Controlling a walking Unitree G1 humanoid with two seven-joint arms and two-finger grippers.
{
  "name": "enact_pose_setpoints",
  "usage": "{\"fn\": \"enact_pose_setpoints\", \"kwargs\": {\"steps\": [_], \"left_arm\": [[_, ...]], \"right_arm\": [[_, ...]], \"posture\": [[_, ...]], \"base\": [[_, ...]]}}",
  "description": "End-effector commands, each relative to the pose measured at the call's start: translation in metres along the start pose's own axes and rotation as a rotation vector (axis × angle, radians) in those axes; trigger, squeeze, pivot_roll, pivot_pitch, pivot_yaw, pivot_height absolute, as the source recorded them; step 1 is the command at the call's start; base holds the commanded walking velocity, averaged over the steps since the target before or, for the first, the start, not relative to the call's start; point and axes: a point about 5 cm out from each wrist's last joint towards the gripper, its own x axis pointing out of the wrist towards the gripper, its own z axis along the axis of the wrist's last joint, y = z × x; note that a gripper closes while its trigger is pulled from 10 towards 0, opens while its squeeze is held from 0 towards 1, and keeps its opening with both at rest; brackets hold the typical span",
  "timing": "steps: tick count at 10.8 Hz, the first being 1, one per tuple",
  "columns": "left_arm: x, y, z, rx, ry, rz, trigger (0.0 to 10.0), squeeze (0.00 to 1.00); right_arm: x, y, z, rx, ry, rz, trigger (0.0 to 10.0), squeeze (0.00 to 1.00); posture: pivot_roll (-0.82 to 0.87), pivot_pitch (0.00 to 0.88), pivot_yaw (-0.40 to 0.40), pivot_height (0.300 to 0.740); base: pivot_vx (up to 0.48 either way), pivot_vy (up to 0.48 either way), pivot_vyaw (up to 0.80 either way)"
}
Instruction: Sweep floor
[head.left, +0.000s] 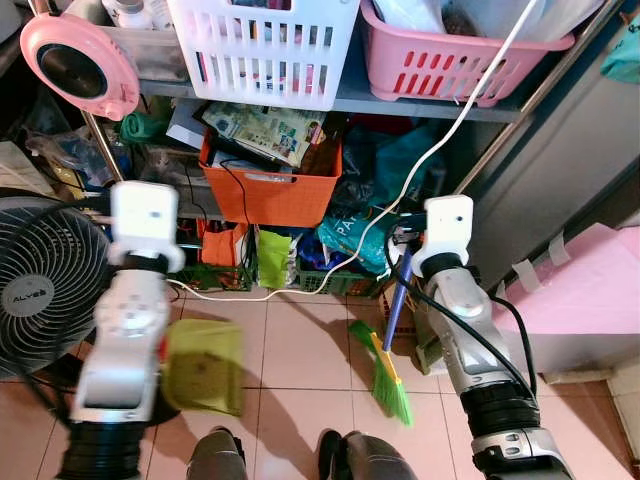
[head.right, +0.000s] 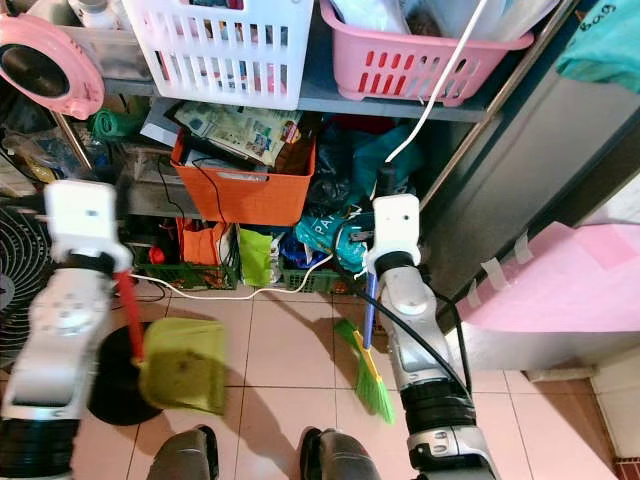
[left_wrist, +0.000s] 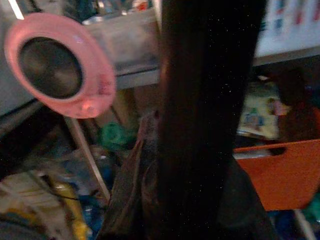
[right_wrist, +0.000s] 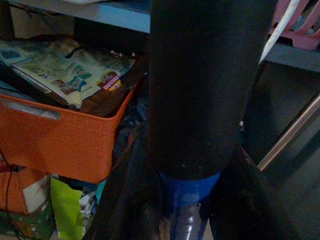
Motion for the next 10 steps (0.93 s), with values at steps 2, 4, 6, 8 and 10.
{"fn": "enact_pose_setpoints", "kwargs": {"steps": [2,4,6,8,10], "left_arm": [[0.0055,-0.0065,0.0166,-0.006,-0.078,-0.037,10.0,0.0],[0.0051,-0.0072,0.0153,-0.01,-0.07,-0.022,10.0,0.0],[0.0045,-0.0093,0.0151,-0.012,-0.07,-0.022,10.0,0.0],[0.0057,-0.0079,0.0154,-0.008,-0.073,-0.025,10.0,0.0],[0.005,-0.0073,0.0145,-0.007,-0.067,-0.02,10.0,0.0]], "right_arm": [[-0.0004,-0.0035,0.0094,-0.015,-0.055,-0.018,10.0,0.0],[-0.0025,-0.0017,0.007,-0.012,-0.048,-0.007,10.0,0.0],[-0.0003,-0.0012,0.0065,-0.017,-0.041,0.0,10.0,0.0],[0.0007,0.0007,0.0053,-0.008,-0.035,0.002,10.0,0.0],[-0.0013,0.004,0.0033,-0.006,-0.029,0.012,10.0,0.0]], "posture": [[0.06,0.162,-0.07,0.74],[0.06,0.163,-0.071,0.74],[0.06,0.156,-0.075,0.74],[0.06,0.152,-0.075,0.74],[0.07,0.152,-0.077,0.74]], "base": [[0.0,0.0,0.0],[-0.133,0.0,0.0],[-0.272,0.0,0.0],[-0.322,0.0,0.0],[-0.42,0.0,0.0]]}}
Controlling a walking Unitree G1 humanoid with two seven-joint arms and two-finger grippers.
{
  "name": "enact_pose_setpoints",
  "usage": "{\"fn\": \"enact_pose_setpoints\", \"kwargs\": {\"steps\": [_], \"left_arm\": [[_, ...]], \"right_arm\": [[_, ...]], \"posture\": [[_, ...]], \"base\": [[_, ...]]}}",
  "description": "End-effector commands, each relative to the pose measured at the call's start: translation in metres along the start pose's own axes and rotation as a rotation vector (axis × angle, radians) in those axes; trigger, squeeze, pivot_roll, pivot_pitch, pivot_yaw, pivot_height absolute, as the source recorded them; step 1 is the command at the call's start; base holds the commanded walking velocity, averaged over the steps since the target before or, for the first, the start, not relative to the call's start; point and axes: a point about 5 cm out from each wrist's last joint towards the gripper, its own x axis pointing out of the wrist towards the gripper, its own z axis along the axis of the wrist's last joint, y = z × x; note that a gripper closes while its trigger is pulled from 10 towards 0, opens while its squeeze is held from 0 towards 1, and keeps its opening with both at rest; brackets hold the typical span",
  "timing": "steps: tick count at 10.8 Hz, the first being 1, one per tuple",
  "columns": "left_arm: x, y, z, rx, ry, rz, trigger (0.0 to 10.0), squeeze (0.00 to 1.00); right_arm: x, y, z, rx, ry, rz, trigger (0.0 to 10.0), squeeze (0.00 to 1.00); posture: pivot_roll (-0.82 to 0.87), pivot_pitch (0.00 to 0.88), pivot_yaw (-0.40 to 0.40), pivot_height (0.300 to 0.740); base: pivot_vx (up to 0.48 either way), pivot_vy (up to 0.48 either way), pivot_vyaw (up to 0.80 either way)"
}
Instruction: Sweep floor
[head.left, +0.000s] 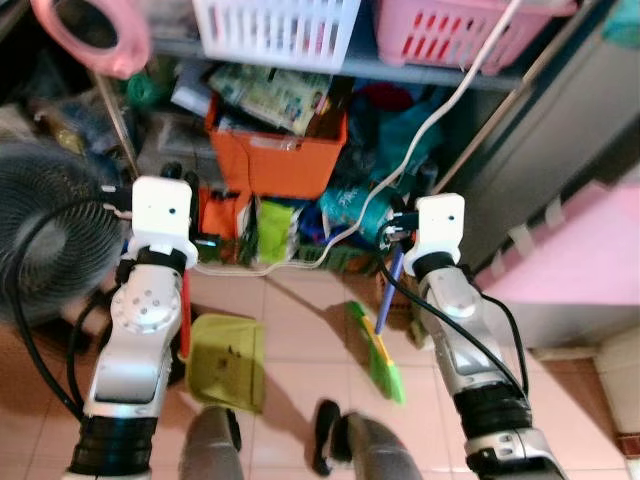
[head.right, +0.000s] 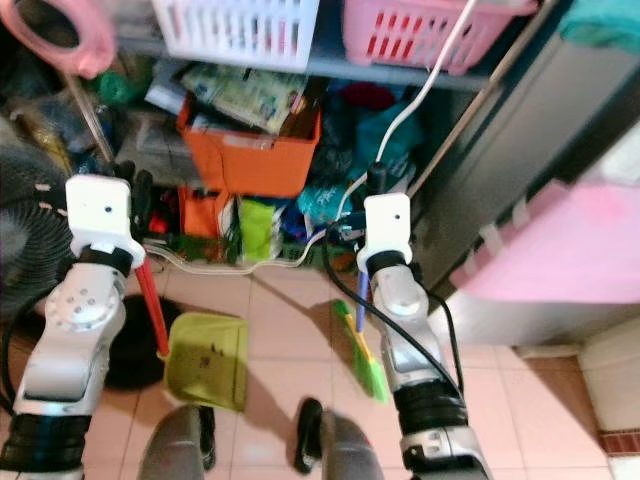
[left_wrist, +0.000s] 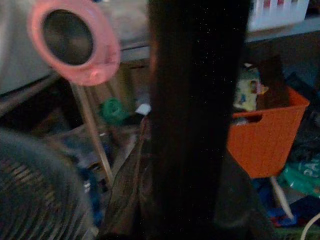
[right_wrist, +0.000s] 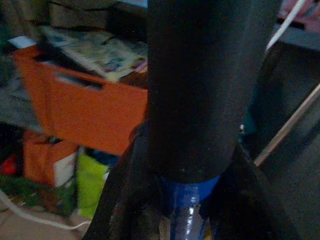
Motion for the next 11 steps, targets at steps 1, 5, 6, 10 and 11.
{"fn": "enact_pose_setpoints", "kwargs": {"steps": [1,5,6,10,11], "left_arm": [[0.0,0.001,0.007,0.014,-0.036,0.005,10.0,0.0],[-0.007,-0.001,-0.002,0.003,-0.005,0.007,10.0,0.0],[-0.007,-0.001,-0.006,-0.008,0.011,0.009,10.0,0.0],[0.002,0.0,-0.006,-0.107,0.028,0.026,10.0,0.0],[0.002,0.0,-0.007,-0.105,0.021,0.026,10.0,0.0]], "right_arm": [[-0.003,-0.003,-0.002,-0.004,0.008,-0.008,10.0,0.0],[-0.006,-0.005,-0.008,-0.003,0.03,-0.022,10.0,0.0],[-0.008,-0.005,-0.015,0.022,0.07,-0.049,10.0,0.0],[-0.003,0.008,-0.013,-0.005,0.074,0.011,10.0,0.0],[-0.007,0.016,-0.013,0.047,0.078,0.088,10.0,0.0]], "posture": [[0.07,0.154,-0.078,0.74],[0.05,0.147,-0.077,0.74],[0.05,0.142,-0.07,0.74],[0.04,0.141,-0.063,0.74],[0.04,0.14,-0.063,0.74]], "base": [[-0.416,0.0,0.0],[-0.386,0.0,0.0],[-0.371,0.0,0.0],[0.0,0.0,0.0],[0.0,0.0,0.0]]}}
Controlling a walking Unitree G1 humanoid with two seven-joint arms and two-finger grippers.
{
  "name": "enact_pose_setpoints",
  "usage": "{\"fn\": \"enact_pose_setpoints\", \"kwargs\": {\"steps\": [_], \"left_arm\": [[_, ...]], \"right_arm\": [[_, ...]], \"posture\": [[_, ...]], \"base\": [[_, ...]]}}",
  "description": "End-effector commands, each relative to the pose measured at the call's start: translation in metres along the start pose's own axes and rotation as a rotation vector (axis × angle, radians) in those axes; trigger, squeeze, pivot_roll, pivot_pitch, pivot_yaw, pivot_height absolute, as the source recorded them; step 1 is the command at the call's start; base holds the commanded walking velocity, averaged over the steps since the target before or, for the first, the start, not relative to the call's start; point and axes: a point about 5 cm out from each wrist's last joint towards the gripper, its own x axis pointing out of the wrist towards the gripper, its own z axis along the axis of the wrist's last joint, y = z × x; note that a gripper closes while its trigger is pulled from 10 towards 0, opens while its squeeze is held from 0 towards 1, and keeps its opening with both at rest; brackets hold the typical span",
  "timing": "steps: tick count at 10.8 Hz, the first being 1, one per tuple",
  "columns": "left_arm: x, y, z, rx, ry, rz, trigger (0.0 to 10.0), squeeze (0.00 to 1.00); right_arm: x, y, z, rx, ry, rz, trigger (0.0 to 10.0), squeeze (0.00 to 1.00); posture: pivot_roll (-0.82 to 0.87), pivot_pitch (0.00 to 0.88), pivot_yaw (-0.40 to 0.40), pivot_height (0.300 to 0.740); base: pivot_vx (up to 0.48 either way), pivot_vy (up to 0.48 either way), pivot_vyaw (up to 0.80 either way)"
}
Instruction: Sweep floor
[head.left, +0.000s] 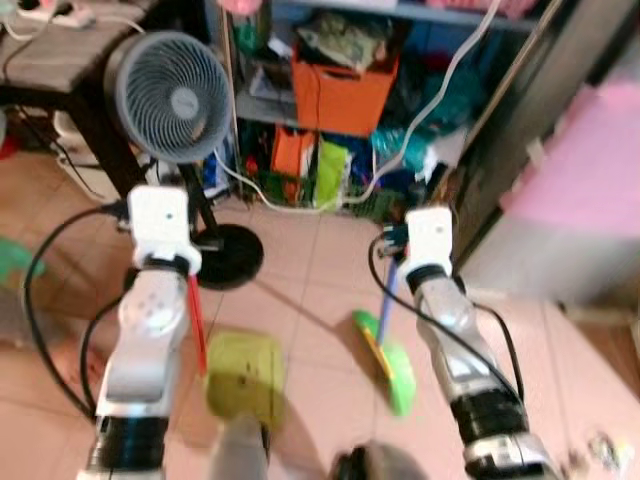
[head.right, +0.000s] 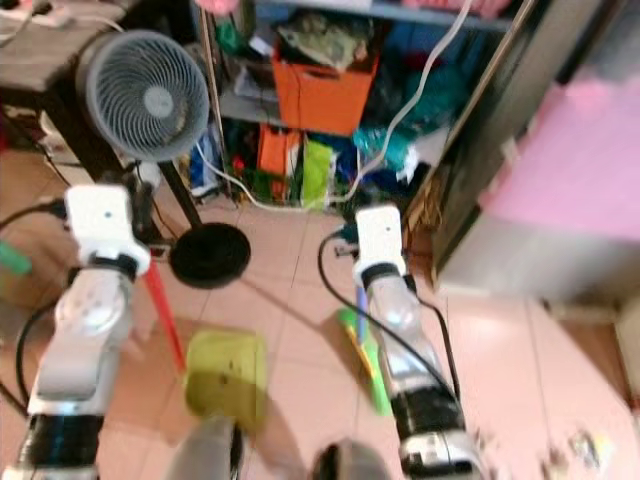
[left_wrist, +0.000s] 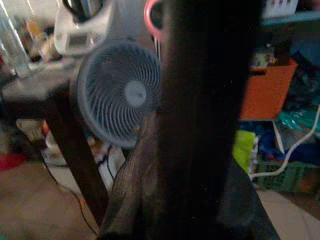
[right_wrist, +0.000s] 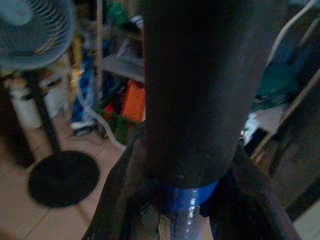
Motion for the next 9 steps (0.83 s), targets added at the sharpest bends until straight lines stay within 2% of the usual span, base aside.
{"fn": "enact_pose_setpoints", "kwargs": {"steps": [1,2,3,5,6,7,9], "left_arm": [[0.001,0.001,0.009,-0.05,-0.058,0.007,10.0,0.0],[0.0,0.001,0.007,-0.077,-0.053,0.027,10.0,0.0],[0.0,0.001,0.006,-0.088,-0.045,0.037,10.0,0.0],[0.001,0.006,0.006,-0.09,-0.029,0.049,10.0,0.0],[0.002,0.015,0.006,-0.094,-0.034,0.084,10.0,0.0],[0.003,0.015,0.006,-0.097,-0.035,0.074,10.0,0.0],[0.002,0.017,0.011,-0.039,-0.068,0.123,10.0,0.0]], "right_arm": [[-0.001,0.001,0.006,0.039,-0.028,0.013,10.0,0.0],[-0.001,0.0,0.007,0.061,-0.032,0.0,10.0,0.0],[0.0,-0.001,0.009,0.045,-0.044,-0.01,10.0,0.0],[0.003,-0.014,0.004,0.051,0.006,-0.097,10.0,0.0],[0.004,-0.021,0.001,0.059,0.027,-0.13,10.0,0.0],[0.005,-0.022,0.002,0.047,0.02,-0.136,10.0,0.0],[0.006,-0.025,0.001,0.028,0.028,-0.168,10.0,0.0]], "posture": [[0.04,0.145,-0.061,0.74],[0.04,0.151,-0.058,0.74],[0.04,0.151,-0.058,0.74],[0.05,0.158,-0.065,0.74],[0.05,0.159,-0.066,0.74],[0.05,0.161,-0.067,0.74],[0.06,0.154,-0.061,0.74]], "base": [[0.0,0.0,0.0],[0.0,0.0,0.0],[0.0,0.0,0.0],[0.0,0.0,-0.8],[0.0,0.0,-0.8],[0.0,0.0,-0.8],[0.0,0.0,-0.8]]}}
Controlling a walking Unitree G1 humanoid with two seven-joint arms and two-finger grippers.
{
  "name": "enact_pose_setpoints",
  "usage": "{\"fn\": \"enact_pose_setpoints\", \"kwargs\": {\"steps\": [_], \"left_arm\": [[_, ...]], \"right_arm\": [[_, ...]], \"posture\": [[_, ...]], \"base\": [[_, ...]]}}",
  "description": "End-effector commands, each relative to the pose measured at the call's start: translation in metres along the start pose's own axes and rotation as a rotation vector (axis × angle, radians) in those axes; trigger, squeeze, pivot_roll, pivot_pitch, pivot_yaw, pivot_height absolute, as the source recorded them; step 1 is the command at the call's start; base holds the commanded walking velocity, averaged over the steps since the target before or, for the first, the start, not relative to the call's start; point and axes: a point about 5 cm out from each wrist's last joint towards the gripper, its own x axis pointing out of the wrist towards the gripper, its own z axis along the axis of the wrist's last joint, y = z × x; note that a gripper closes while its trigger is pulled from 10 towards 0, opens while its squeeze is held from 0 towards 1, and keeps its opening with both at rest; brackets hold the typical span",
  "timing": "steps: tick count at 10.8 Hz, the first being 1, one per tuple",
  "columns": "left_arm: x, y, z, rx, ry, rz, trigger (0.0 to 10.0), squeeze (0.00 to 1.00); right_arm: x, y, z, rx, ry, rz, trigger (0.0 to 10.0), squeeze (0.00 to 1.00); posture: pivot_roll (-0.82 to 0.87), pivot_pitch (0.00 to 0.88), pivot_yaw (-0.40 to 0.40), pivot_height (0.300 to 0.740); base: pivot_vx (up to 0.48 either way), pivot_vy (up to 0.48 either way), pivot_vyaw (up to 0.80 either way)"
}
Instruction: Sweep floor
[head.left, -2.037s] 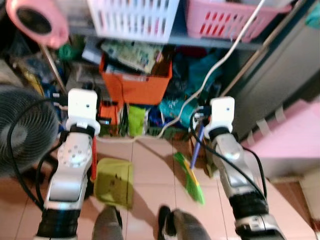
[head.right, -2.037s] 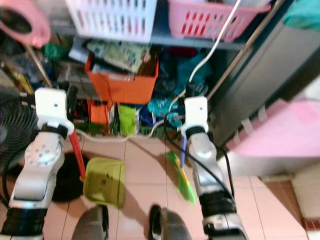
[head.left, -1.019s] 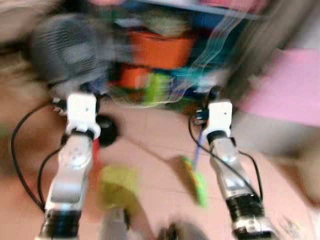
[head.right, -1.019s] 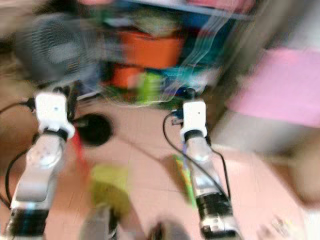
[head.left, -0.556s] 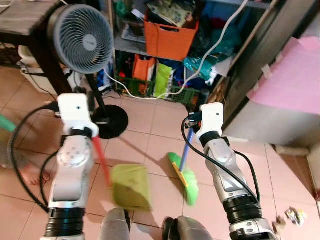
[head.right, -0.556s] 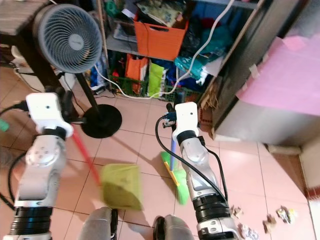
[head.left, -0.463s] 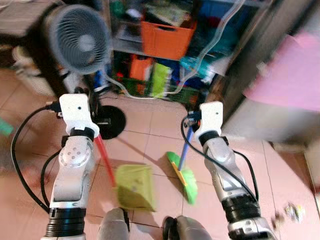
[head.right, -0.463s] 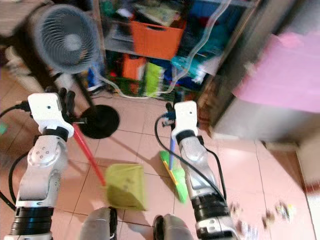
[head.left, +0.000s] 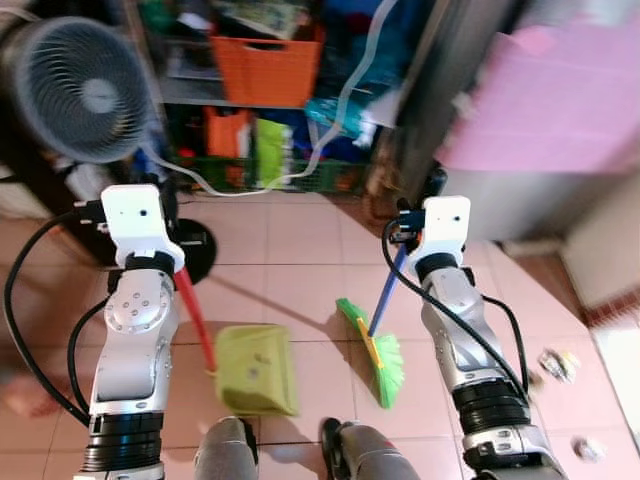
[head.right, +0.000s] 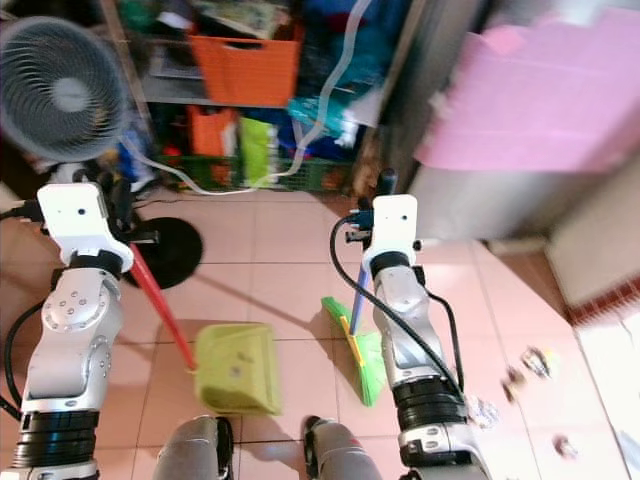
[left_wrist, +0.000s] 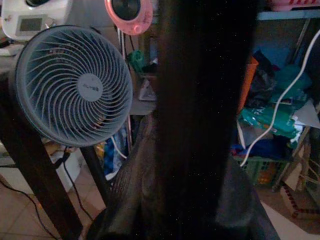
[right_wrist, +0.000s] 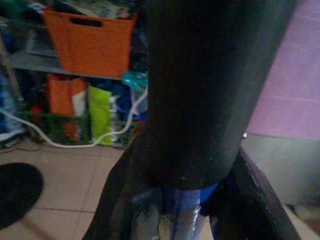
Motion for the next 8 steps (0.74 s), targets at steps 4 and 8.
{"fn": "enact_pose_setpoints", "kwargs": {"steps": [4,8], "left_arm": [[-0.003,-0.011,0.008,-0.071,-0.02,-0.048,10.0,0.0],[-0.006,-0.012,0.007,-0.067,-0.011,-0.051,10.0,0.0]], "right_arm": [[-0.001,-0.006,-0.009,-0.008,0.053,-0.043,10.0,0.0],[-0.003,-0.004,-0.007,-0.013,0.031,-0.041,10.0,0.0]], "posture": [[0.07,0.159,-0.072,0.74],[0.05,0.189,-0.08,0.74]], "base": [[0.0,0.0,-0.8],[0.0,0.0,-0.8]]}}
